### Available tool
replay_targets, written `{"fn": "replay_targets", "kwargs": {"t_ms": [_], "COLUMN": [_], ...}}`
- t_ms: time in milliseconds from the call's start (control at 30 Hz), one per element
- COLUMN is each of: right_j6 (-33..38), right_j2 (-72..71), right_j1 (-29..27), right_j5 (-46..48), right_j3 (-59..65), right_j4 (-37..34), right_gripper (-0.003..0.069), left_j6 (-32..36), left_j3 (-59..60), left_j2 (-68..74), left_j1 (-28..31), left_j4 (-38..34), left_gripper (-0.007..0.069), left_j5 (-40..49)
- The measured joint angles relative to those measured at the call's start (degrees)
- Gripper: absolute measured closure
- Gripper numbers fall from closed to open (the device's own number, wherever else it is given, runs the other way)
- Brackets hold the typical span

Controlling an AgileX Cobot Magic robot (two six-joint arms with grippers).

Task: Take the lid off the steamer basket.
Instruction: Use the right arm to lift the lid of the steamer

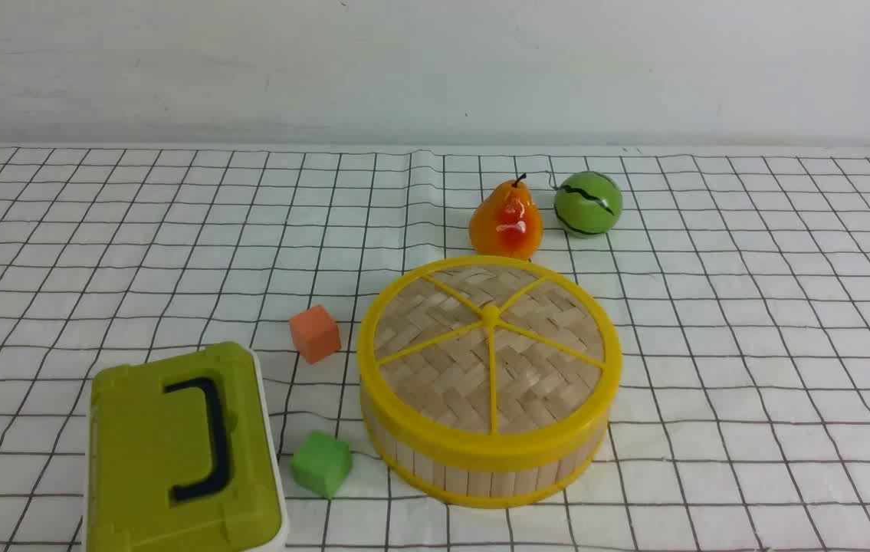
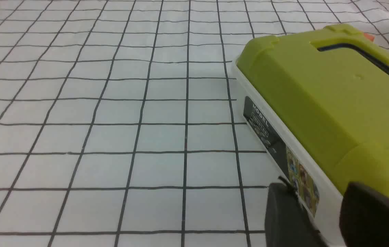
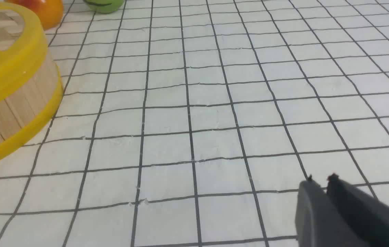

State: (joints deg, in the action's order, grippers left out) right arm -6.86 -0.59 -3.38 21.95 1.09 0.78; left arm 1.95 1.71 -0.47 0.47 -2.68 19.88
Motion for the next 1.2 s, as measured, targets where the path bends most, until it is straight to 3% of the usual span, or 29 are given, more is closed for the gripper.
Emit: {"fn": "replay_targets", "kwargs": {"t_ms": [1200], "right_j6": [0.00], "right_j2": [0.00], "right_j1": [0.00], "right_j5": [0.00], "right_j3": [0.00], "right_j4": [0.99], "right_gripper": [0.0554], "left_j6": [0.00], "left_j3": [0.00], "left_j2": [0.00], "left_j1": [0.00], "left_j4": [0.00], "left_gripper": [0.0385], "left_j5": [0.00]}}
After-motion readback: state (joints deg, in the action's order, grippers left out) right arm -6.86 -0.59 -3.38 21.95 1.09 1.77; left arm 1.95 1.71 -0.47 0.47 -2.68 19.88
